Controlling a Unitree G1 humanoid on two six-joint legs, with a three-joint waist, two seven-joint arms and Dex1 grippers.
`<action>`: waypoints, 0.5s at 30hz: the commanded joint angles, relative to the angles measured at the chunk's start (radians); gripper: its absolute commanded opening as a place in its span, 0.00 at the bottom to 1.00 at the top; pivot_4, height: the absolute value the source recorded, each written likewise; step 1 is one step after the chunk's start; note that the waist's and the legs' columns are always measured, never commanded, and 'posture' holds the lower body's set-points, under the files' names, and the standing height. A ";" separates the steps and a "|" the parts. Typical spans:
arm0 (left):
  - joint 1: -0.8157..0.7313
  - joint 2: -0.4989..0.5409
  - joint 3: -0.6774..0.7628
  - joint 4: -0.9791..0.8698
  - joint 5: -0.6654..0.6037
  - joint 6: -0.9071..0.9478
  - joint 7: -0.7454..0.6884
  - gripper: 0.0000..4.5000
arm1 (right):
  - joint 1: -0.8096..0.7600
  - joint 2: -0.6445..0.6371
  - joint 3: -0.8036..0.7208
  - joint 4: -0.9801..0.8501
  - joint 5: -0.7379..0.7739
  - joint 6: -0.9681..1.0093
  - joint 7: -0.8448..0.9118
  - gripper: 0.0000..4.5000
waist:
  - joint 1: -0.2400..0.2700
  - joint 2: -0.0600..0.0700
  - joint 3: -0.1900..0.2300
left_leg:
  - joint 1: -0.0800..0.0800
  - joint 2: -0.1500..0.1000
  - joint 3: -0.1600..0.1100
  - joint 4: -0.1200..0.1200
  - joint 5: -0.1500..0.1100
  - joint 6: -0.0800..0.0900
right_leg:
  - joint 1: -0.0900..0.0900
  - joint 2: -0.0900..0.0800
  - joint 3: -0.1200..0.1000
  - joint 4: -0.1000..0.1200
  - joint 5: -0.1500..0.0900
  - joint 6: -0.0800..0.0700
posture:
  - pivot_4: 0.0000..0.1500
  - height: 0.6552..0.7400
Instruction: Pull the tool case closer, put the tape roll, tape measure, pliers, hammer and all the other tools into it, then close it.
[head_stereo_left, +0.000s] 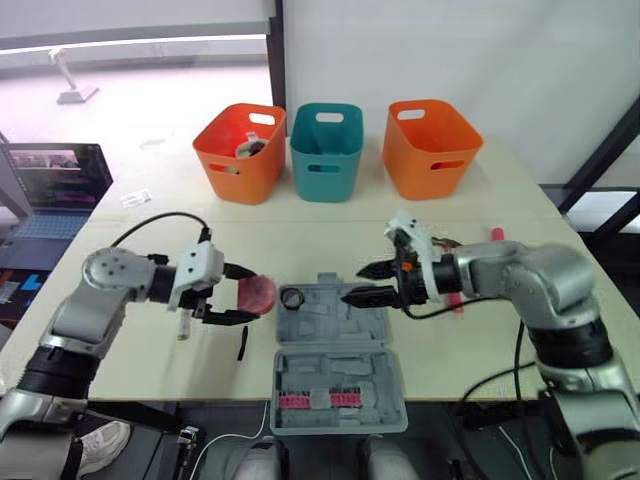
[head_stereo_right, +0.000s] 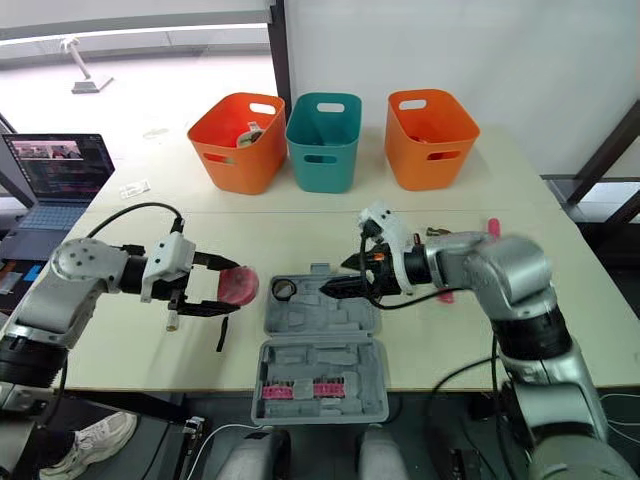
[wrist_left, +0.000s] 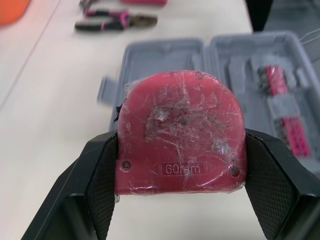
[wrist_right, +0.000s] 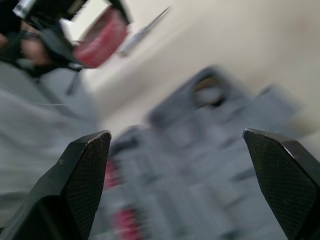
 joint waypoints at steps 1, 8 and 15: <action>-0.040 -0.036 -0.023 -0.021 0.031 -0.027 0.030 0.66 | -0.039 0.060 -0.062 0.190 0.172 0.105 -0.135 1.00 | -0.002 0.000 0.000 | 0.000 0.000 0.000 0.000 0.000 0.000 | 0.000 0.000 0.000 0.000 0.000 0.000 | 1.00 1.00; -0.071 -0.096 -0.081 -0.011 0.077 -0.066 0.034 0.66 | -0.058 0.111 -0.041 0.481 0.622 0.105 -0.484 1.00 | -0.010 0.000 0.000 | -0.001 0.000 0.001 0.000 0.000 0.000 | 0.000 -0.001 0.001 -0.001 0.000 0.000 | 1.00 1.00; -0.082 -0.142 -0.097 -0.014 0.078 -0.065 0.042 0.66 | -0.048 0.207 -0.100 0.591 0.961 0.078 -0.827 1.00 | -0.013 0.000 0.000 | 0.000 0.000 0.001 0.000 0.000 0.000 | -0.001 0.001 0.001 0.000 0.000 0.000 | 1.00 1.00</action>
